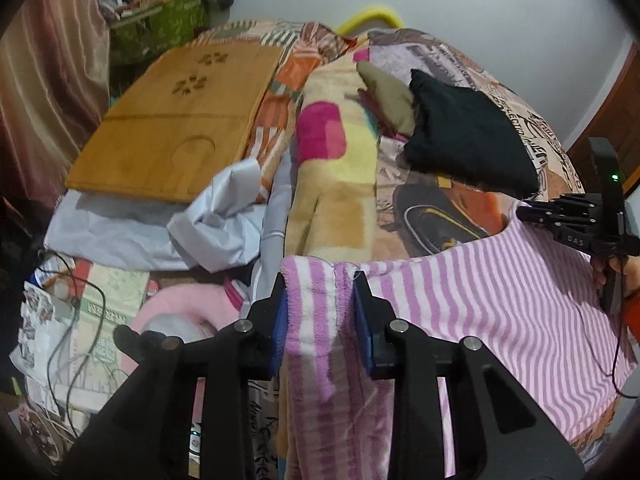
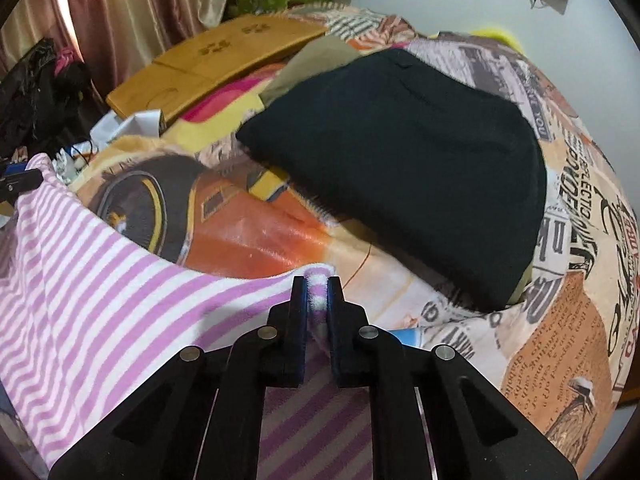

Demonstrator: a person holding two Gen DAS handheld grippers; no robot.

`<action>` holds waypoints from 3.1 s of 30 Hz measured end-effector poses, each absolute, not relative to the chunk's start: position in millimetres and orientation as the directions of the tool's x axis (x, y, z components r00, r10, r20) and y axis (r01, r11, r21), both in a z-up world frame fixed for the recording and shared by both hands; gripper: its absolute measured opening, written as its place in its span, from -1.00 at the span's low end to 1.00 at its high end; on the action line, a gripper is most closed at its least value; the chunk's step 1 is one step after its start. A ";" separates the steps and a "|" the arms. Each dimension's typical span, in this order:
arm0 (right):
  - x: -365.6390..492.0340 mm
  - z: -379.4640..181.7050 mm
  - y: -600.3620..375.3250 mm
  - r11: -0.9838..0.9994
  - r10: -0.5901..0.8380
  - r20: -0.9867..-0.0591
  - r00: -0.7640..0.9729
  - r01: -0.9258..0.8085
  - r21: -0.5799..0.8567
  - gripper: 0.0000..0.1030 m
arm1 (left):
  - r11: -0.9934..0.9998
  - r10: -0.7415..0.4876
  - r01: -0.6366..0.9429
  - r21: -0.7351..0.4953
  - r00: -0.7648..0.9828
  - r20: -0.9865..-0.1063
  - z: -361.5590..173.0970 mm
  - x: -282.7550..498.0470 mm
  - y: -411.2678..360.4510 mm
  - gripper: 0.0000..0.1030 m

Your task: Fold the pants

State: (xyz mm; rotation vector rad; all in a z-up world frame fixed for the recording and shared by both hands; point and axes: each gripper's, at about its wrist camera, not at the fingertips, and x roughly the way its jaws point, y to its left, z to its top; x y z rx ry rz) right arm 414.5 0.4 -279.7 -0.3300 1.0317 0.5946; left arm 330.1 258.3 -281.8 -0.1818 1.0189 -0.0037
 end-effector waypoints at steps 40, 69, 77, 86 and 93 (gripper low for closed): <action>61.0 -243.1 -467.2 0.912 -0.023 -0.773 0.634 0.330 0.244 0.02 | 0.845 -0.365 0.526 -0.092 0.443 -0.818 -218.0 278.3 -227.3 0.20; 230.0 -348.3 -550.3 0.919 0.179 -0.838 0.516 0.217 0.330 0.02 | 0.881 -0.264 0.473 -0.018 0.459 -0.849 -242.0 301.1 -284.6 0.22; 233.1 -368.7 -566.9 0.858 0.310 -0.786 0.535 0.198 0.473 -0.16 | 0.927 -0.116 0.357 0.113 0.561 -0.820 -225.4 349.7 -245.1 0.22; 233.2 -352.0 -553.7 0.908 0.205 -0.787 0.582 0.187 0.374 -0.72 | 0.961 -0.023 0.251 0.118 0.498 -0.867 -273.1 383.9 -217.3 0.22; 246.9 -336.1 -561.5 0.927 0.099 -0.789 0.607 0.232 0.294 -0.74 | 0.978 -0.068 0.207 0.032 0.458 -0.887 -293.0 384.5 -202.4 0.34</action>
